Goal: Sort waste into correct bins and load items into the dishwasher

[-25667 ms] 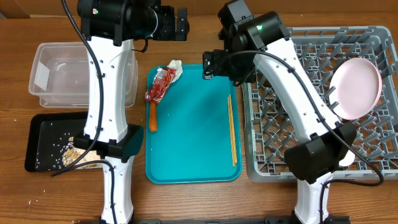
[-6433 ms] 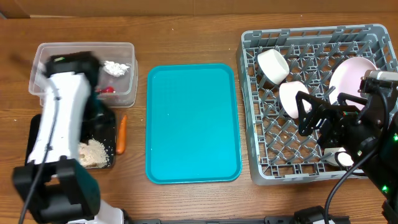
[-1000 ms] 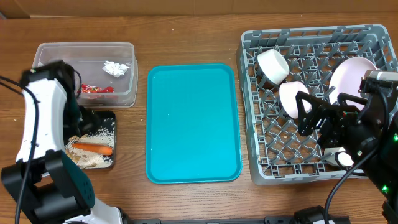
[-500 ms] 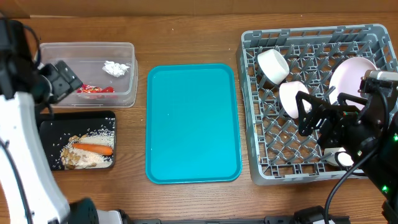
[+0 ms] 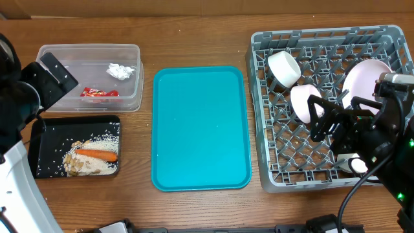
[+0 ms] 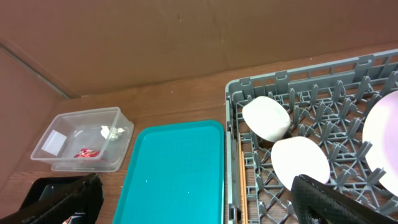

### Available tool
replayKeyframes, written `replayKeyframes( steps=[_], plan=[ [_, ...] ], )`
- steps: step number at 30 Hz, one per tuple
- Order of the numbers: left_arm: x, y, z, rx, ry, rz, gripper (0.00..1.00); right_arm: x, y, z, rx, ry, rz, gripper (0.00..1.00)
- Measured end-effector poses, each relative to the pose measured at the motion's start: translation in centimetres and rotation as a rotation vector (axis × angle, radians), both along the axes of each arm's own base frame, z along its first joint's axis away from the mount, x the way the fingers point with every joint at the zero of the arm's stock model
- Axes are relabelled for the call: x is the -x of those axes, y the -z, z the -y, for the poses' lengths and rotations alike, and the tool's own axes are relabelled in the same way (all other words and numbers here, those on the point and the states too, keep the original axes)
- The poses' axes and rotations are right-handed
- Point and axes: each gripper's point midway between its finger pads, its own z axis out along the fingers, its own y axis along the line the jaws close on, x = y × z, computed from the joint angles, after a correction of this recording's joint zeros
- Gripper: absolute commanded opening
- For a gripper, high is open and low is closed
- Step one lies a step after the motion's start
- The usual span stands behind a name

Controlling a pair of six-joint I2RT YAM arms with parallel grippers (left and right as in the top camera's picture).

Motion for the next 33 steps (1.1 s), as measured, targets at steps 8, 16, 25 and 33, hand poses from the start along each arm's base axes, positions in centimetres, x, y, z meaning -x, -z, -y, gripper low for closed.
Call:
replayKeyframes(
  steps=[8,16,25,33],
  plan=[
    [-0.2,0.3,-0.1,0.007,-0.006,-0.008,1.0,0.0,0.0,0.0,0.0,0.0,0.0,1.0],
    [-0.2,0.2,-0.1,0.007,-0.005,-0.007,1.0,1.1,2.7,2.3,0.107,0.088,-0.106,1.0],
    [-0.3,0.2,0.0,0.009,-0.004,-0.006,1.0,-0.1,-0.7,4.1,0.237,0.116,0.23,1.0],
    [-0.3,0.2,0.0,0.011,-0.003,-0.006,1.0,0.2,6.8,4.2,0.238,0.094,0.361,1.0]
  ],
)
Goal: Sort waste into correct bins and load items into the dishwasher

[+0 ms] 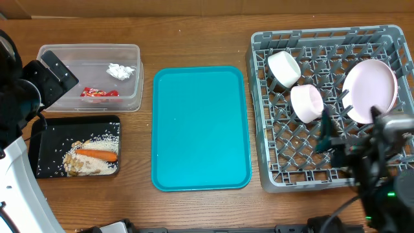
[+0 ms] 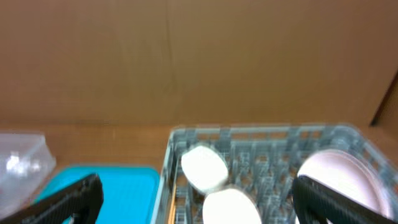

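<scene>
The grey dish rack (image 1: 259, 116) stands at the right and holds two white cups (image 1: 283, 68) (image 1: 306, 102) and a pink plate (image 1: 370, 90). My right gripper (image 1: 349, 133) hovers over the rack's front part, open and empty. In the right wrist view its fingers (image 2: 68, 202) stand wide apart, with both cups (image 2: 204, 168) and the plate (image 2: 333, 177) beyond them. A black tray (image 1: 39, 133) holds a carrot (image 1: 97, 155) and rice. The clear bin (image 1: 90, 52) contains crumpled paper (image 1: 120, 70) and a red wrapper (image 1: 100, 93). My left gripper (image 1: 57, 72) sits at the bin's left end.
A teal tray (image 1: 200, 129) with nothing on it lies between the bins and the rack. A brown cardboard wall (image 2: 199, 62) stands behind the table.
My right arm has drawn back toward the table's front edge, uncovering the plate from above. Its camera now looks more level at the back wall. The gripper stays open and empty. The left arm is unmoved.
</scene>
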### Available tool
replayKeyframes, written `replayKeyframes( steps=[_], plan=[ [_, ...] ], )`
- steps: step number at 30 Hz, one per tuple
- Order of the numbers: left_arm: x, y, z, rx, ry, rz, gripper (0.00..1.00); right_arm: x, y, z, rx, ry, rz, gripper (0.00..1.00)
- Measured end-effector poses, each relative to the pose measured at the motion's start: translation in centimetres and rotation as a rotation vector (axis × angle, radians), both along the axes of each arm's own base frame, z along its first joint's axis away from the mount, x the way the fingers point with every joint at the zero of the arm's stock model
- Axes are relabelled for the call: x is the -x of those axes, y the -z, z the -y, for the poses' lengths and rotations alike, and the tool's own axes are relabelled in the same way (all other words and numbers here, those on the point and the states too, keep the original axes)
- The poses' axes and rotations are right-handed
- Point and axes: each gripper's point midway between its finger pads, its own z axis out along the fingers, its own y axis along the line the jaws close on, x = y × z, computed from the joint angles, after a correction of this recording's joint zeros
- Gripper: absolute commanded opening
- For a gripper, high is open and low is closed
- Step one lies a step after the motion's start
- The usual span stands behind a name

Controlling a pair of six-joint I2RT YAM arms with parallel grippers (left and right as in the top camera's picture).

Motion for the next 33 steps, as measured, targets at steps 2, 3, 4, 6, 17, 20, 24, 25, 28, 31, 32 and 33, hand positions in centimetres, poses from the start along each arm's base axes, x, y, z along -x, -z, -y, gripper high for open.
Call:
replayKeyframes(
  steps=[2,3,4,6,17,20,24,25,28,31,32,33],
  plan=[
    [0.0,0.0,0.0,0.001,0.001,0.0,1.0,-0.4,2.9,-0.3,-0.001,-0.021,0.006,1.0],
    [0.0,0.0,0.0,0.001,0.001,0.0,1.0,-0.5,4.2,-0.4,-0.004,-0.031,0.015,1.0],
    [0.0,0.0,0.0,0.002,0.002,0.001,1.0,-0.6,5.9,-0.5,-0.006,-0.041,0.017,1.0],
    [0.0,0.0,0.0,0.002,0.002,0.001,1.0,-0.8,8.6,-0.9,-0.009,-0.065,0.019,1.0],
    [0.0,0.0,0.1,0.002,0.002,0.0,1.0,-1.5,15.3,-1.7,-0.01,-0.114,0.153,1.0],
    [0.0,0.0,0.1,0.002,0.002,0.001,1.0,-1.7,15.6,-1.7,-0.01,-0.114,0.169,1.0],
    [0.0,0.0,0.0,0.002,0.002,0.001,1.0,-1.9,16.8,-1.7,-0.011,-0.114,0.151,1.0],
    [0.0,0.0,0.1,0.002,0.002,0.001,1.0,-1.9,17.1,-1.7,-0.01,-0.114,0.146,1.0],
    [0.0,0.0,0.1,0.002,0.002,0.001,1.0,-1.9,17.1,-1.7,-0.01,-0.114,0.148,1.0],
    [0.0,0.0,0.1,0.002,0.002,0.001,1.0,-1.9,17.1,-1.7,-0.01,-0.113,0.148,1.0],
    [0.0,0.0,0.0,0.002,0.002,0.001,1.0,-1.9,17.1,-1.7,-0.01,-0.113,0.148,1.0],
    [0.0,0.0,0.1,0.002,0.002,0.001,1.0,-1.9,17.1,-1.7,-0.01,-0.114,0.148,1.0]
  ],
)
